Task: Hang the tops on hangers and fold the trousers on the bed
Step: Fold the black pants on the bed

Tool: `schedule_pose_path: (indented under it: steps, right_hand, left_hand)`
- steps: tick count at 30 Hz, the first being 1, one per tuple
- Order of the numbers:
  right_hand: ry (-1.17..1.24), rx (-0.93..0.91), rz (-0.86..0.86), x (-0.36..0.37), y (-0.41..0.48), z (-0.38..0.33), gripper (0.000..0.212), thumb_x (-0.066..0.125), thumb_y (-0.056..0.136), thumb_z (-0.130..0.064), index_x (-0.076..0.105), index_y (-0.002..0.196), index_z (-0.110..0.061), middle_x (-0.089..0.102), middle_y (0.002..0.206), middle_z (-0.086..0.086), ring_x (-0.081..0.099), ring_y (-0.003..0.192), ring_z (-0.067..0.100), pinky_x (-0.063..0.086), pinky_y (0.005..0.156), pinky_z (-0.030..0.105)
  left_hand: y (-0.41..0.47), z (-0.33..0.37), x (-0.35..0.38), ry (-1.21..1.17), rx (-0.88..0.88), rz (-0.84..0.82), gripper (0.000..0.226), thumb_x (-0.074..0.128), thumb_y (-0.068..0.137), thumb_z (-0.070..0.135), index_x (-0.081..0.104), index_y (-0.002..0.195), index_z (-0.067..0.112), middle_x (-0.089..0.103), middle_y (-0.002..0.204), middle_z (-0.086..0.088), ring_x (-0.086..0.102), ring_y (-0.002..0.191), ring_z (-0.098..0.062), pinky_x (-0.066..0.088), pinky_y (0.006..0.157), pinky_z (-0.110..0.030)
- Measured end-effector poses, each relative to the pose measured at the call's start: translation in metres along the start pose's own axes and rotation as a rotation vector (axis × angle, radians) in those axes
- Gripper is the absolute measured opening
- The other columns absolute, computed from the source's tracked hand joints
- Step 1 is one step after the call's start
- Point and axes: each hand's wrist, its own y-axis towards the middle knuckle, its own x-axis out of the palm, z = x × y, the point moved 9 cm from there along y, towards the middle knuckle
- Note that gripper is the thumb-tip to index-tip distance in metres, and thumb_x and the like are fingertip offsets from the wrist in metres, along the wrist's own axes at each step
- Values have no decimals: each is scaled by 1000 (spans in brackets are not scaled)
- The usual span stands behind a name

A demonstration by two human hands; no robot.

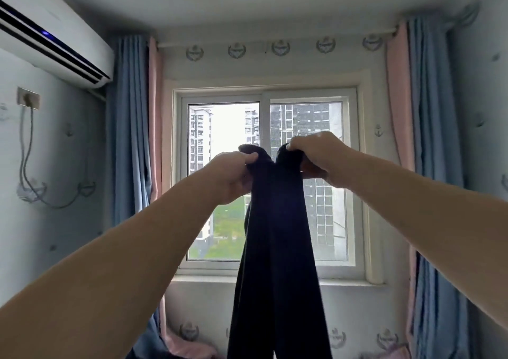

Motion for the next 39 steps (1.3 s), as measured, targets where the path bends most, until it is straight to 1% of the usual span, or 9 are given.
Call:
schedule_pose_path:
  steps: [6,13,17,24,27,29,32,36,39]
  right_hand:
    - [-35,-48,-48,4,-6,-15,20,76,85,-24,68,95,-9,77,89,14,76,81,29,62,82,42]
    - [-44,-93,-51,2,-16,-21,12,68,87,-17,72,92,-7,75,80,9,74,75,24,63,77,41]
    - [3,-88,-46,-1,-18,-14,12,57,86,-8,60,75,-11,65,64,0,65,60,16,57,58,31]
    - [-146,44,73,-35,-19,7,17,62,89,-7,65,104,0,71,83,13,70,56,19,61,53,33]
    - [-88,55,69,-33,-19,9,24,68,88,-5,64,110,6,74,95,23,75,72,32,64,69,44]
    - [-55,28,11,-18,-21,4,23,73,88,-6,66,106,6,75,93,24,76,75,34,64,67,43]
    - [-33,13,-77,0,-24,-2,26,76,89,-17,69,101,5,76,84,21,76,73,32,63,64,38]
    - [-46,48,-211,8,-25,1,36,65,96,-37,72,103,-3,78,91,14,77,87,27,62,76,39]
    - [-108,-86,-13,-23,-17,2,33,63,96,-42,71,106,-12,76,107,5,70,107,26,55,95,45]
  left_hand:
    - [-18,5,19,189,99,-133,28,64,95,28,66,119,16,74,105,-2,71,98,-23,58,90,-42]
    - [-25,1,32,106,219,-131,58,82,79,4,55,129,12,73,114,-5,75,96,-22,62,83,-40]
    - [-30,-12,45,-25,105,-289,40,69,96,29,62,128,6,71,122,-15,69,112,-32,57,96,-48]
    - [-20,-3,-8,92,167,209,12,63,99,25,63,109,19,72,114,-8,69,106,-27,55,97,-46]
    - [-28,2,3,219,204,181,8,60,101,26,62,108,24,71,114,-6,69,102,-25,57,94,-48]
    - [-35,-3,24,279,196,78,10,61,100,27,59,110,25,71,114,-6,71,96,-22,61,85,-44]
    - [-42,-15,44,324,197,-56,39,80,86,21,57,117,21,72,113,-5,73,97,-21,63,81,-40]
    - [-43,-18,25,288,232,98,42,76,82,-2,59,119,9,71,112,-16,71,99,-32,60,85,-44]
    - [-41,-27,9,163,117,108,37,70,85,-2,63,117,16,74,109,-12,73,94,-31,62,77,-44]
